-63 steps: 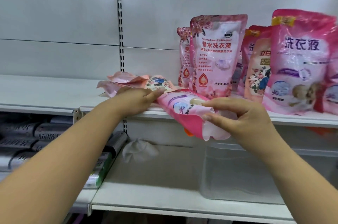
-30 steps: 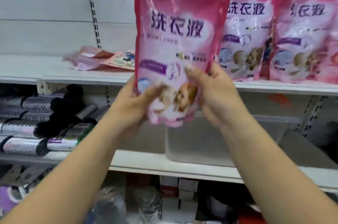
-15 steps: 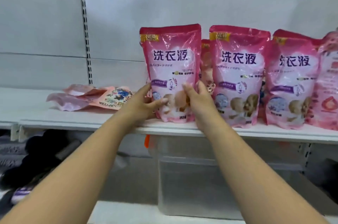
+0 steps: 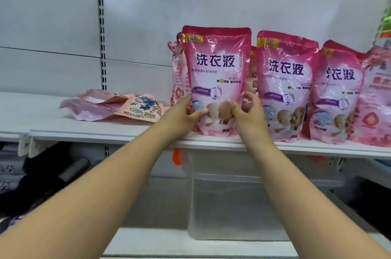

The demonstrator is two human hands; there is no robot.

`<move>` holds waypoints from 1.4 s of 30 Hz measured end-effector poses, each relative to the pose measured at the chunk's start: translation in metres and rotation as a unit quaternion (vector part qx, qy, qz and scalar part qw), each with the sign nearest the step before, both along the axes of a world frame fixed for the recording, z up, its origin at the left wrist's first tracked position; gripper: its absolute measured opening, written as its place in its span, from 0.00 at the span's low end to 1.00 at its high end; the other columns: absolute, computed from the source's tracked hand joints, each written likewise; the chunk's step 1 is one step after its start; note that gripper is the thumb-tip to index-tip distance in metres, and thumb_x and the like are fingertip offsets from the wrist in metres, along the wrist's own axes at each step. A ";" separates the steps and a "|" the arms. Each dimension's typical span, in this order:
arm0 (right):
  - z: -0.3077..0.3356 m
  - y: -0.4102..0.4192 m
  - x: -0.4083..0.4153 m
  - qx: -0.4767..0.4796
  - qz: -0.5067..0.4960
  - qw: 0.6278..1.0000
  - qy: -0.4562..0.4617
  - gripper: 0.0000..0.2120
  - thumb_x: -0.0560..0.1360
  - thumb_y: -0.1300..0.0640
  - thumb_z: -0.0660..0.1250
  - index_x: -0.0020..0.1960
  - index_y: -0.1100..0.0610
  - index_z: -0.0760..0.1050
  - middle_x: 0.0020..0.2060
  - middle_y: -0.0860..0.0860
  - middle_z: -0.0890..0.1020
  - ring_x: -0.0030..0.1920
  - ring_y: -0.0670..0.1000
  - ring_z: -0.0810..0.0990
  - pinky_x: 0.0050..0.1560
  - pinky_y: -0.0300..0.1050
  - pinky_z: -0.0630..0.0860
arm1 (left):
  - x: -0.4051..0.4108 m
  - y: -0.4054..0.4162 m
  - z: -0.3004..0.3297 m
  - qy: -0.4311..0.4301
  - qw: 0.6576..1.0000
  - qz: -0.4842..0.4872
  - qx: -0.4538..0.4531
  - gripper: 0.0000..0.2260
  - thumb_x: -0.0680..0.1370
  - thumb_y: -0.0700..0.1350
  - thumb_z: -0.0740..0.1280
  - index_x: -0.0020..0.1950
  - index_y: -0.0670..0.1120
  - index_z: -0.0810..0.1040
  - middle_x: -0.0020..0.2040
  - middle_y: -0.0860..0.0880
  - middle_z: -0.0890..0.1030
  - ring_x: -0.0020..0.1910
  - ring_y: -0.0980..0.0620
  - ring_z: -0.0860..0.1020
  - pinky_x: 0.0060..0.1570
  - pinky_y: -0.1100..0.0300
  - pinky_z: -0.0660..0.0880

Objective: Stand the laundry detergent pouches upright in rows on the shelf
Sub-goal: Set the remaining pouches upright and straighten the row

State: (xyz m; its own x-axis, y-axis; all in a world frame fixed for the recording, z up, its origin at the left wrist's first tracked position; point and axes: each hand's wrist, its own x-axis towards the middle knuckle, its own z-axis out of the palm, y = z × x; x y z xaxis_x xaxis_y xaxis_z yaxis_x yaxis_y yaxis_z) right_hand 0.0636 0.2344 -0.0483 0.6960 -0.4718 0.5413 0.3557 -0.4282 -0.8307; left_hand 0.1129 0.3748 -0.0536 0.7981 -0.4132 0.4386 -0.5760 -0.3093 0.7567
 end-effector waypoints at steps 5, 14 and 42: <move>0.007 0.043 -0.017 -0.126 -0.165 0.973 -0.096 0.25 0.73 0.51 0.66 0.67 0.54 0.64 0.61 0.50 0.70 0.63 0.50 0.67 0.63 0.43 0.64 | 0.006 0.076 0.023 -0.167 0.967 0.079 0.174 0.19 0.77 0.52 0.61 0.68 0.51 0.69 0.66 0.49 0.74 0.60 0.49 0.74 0.56 0.61 0.66; 0.015 0.141 0.054 -0.342 0.040 0.928 0.146 0.20 0.73 0.48 0.65 0.62 0.55 0.72 0.60 0.51 0.76 0.57 0.48 0.74 0.57 0.40 0.68 | 0.092 0.189 0.022 -0.161 0.919 0.116 0.341 0.30 0.71 0.67 0.59 0.68 0.53 0.68 0.67 0.47 0.72 0.65 0.45 0.70 0.62 0.54 0.68; 0.090 0.162 0.089 0.054 0.221 0.970 0.086 0.18 0.78 0.47 0.57 0.48 0.61 0.76 0.39 0.54 0.82 0.35 0.48 0.84 0.35 0.40 0.80 | 0.072 0.151 0.030 -0.043 0.991 -0.118 -0.054 0.25 0.70 0.51 0.70 0.65 0.49 0.68 0.55 0.51 0.79 0.53 0.56 0.78 0.54 0.60 0.77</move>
State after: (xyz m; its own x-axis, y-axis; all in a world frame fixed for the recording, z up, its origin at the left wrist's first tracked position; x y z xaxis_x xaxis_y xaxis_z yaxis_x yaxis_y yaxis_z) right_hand 0.1531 0.3959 0.0421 0.9185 -0.1555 0.3635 0.3372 -0.1721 -0.9256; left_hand 0.1848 0.5257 -0.0236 0.6426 -0.5313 0.5521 -0.6862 -0.0783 0.7232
